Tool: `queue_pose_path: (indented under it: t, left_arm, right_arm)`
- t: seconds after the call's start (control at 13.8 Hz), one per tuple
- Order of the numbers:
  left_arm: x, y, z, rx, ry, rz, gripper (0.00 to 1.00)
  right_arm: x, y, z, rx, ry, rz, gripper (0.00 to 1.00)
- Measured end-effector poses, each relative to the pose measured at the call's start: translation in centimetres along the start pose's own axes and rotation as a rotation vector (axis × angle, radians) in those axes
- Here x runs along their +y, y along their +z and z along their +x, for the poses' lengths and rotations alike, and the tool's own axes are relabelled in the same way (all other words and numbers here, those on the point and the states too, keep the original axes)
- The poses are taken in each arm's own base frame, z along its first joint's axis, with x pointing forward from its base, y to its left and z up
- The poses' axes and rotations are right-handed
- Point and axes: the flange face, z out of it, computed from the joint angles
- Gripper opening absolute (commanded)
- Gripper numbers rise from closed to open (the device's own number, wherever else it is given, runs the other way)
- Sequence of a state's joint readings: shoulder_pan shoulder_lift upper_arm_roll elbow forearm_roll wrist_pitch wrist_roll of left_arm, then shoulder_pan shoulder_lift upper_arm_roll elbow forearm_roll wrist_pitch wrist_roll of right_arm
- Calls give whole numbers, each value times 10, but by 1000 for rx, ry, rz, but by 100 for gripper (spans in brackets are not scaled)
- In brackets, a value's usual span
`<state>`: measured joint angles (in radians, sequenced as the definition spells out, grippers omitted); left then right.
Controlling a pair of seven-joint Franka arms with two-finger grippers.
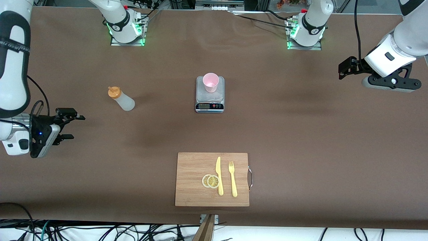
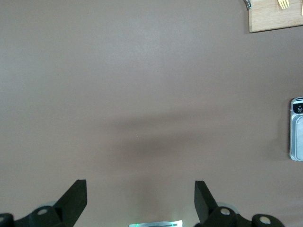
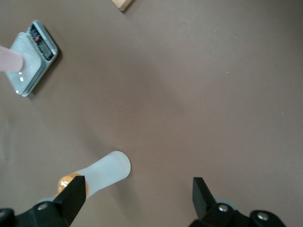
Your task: Add sauce to pink cup with both arms
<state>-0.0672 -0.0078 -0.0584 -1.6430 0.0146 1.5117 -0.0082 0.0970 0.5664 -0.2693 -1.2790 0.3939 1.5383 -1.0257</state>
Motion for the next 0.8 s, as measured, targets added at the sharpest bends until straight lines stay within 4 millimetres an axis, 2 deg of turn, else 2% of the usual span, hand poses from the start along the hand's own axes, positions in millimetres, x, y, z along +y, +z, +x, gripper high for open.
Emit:
queue_pose_path:
  t: [0.36,0.8]
  left_arm:
    - [0,-1,1,2,0,0,100]
    - [0,-2,1,4,0,0,100]
  right_arm:
    - [-38,-33,15,-89,75,-141,100]
    - [-44,-85,-8,-93,110,-306,100]
